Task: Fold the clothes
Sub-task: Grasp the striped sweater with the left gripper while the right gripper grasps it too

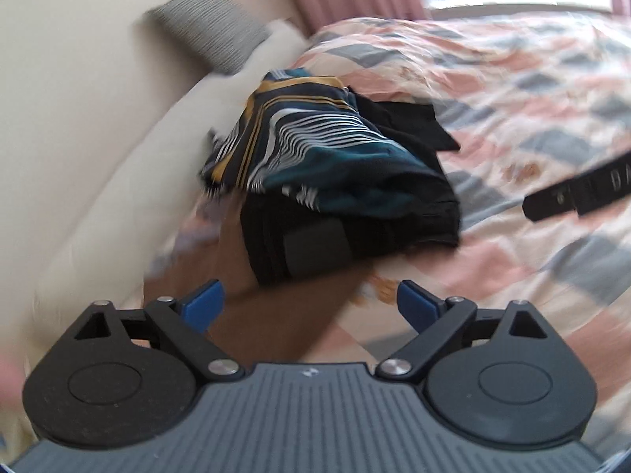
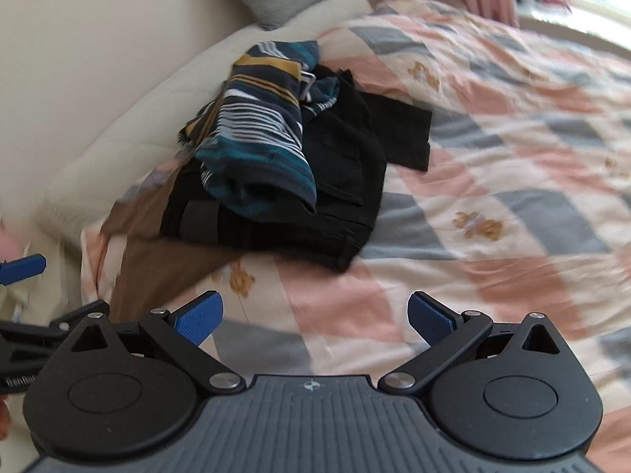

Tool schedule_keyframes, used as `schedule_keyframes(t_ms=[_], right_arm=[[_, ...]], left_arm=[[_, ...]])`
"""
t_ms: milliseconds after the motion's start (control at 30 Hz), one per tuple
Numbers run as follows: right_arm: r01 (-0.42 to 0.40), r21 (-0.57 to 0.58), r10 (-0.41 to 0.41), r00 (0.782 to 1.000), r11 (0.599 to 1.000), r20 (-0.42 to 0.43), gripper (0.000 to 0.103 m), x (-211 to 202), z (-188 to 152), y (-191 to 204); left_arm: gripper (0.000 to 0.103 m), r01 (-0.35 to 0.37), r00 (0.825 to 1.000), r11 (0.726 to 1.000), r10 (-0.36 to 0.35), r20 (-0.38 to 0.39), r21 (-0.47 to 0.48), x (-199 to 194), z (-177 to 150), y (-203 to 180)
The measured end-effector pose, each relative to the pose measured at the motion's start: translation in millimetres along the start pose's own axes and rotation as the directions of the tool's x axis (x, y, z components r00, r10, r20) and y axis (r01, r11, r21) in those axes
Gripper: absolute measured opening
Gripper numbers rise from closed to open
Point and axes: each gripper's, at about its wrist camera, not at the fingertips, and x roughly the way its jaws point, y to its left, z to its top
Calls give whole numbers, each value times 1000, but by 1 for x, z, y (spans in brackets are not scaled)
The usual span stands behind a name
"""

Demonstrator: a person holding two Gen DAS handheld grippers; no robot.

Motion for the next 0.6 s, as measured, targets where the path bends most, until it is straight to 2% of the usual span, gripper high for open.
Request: schedule_keyframes(t_ms=[33,100,133,167,200,300,367,467,533,600], right_arm=[[-5,43,5,1000,999,0,103,11,3,0],[-20,123,21,1000,992,-6,99,34,7,0],[-30,157,33,999,987,-14,96,45,9,0],[-39,191,44,999,981,-22,88,56,11,0],[-50,219,58,998,974,-31,79,66,11,0],[-57,291,67,998,955,-23,75,91,13,0],[-80,338,86,996,938,-2,75,103,14,1],[-120,414,124,992,902,19,75,123,16,2],[-152,471,154,987,869,35,70,135,17,3],[-169,521,164,985,837,56,64,145,17,3]], left_arm=[[83,-3,1000,998,3,12,59,15,4,4],[62,-9,999,985,2,45,174,43,11,5],[56,-12,998,973,-2,59,231,58,15,6],[45,-7,997,959,-14,72,285,71,18,6],[43,3,996,943,-33,84,334,84,22,6],[44,24,985,889,-98,139,457,113,31,6],[48,39,975,843,-150,165,537,128,36,6],[51,48,963,756,-209,171,652,149,32,7],[54,51,954,690,-247,169,722,163,29,7],[61,51,939,637,-292,180,770,165,25,3]])
